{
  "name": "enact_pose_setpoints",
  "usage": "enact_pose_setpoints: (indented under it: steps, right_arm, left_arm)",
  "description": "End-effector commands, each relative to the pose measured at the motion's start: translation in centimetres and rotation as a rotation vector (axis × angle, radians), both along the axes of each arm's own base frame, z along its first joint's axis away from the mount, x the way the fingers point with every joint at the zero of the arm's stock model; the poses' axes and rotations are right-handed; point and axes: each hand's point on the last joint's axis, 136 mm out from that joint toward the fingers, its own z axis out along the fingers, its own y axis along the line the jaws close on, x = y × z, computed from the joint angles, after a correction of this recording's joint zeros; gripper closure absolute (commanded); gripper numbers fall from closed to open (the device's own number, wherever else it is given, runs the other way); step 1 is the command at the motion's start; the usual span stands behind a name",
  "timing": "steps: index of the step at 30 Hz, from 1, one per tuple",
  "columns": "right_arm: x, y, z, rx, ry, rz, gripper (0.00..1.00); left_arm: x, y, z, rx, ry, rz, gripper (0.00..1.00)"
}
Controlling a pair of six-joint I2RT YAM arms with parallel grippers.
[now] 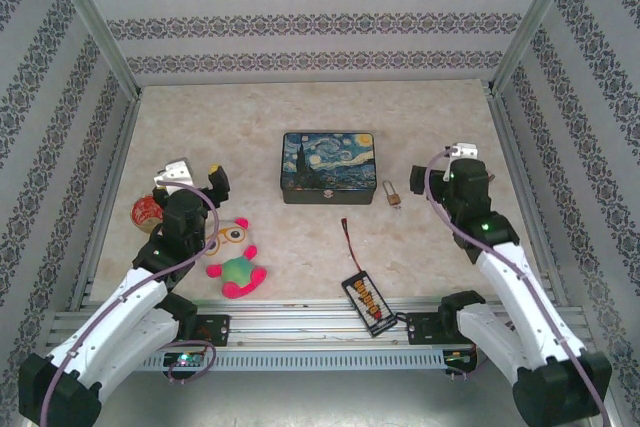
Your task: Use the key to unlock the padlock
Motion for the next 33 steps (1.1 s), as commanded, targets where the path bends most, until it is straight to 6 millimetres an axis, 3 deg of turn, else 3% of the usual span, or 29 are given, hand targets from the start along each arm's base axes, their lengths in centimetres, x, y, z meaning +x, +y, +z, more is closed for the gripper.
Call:
enact_pose_setpoints:
  steps: [1,6,8,15,21,33]
  right_arm:
    - [0.2,-1.2,1.9,-0.088,-0.185,-0.026,0.02]
    - [-0.5,-1.6,2.2,-0.111,-0.363,-0.029,0.02]
    - [-0.7,-1.8,0.6,-0.123,-0.369,-0.036,0.02]
    - [0.4,-2.2,-1.7,-0.19,-0.289,-0.031,0.02]
    - [1.3,-2.5,-2.4,-0.185,-0.281,-0.044,0.02]
    - [1.7,-3.2,-3.4,-0.15,-0.264,-0.081,0.02]
  left_arm:
    - [0.2,1.6,1.3,0.076,-0.061,0.072,0.01]
    - [1.4,2.1,-0.8,0.1,-0.028,0.053,0.01]
    - [2.1,2.7,-2.0,0.068,-0.004,0.044,0.01]
    - [4.4,3.7,-4.8,0.056,0.042,0.0,0.01]
    - [5.8,3.9,-6.9,0.083,0.071,-0.04,0.01]
    - [7.1,3.2,-9.3,0.144,0.058,-0.116,0.01]
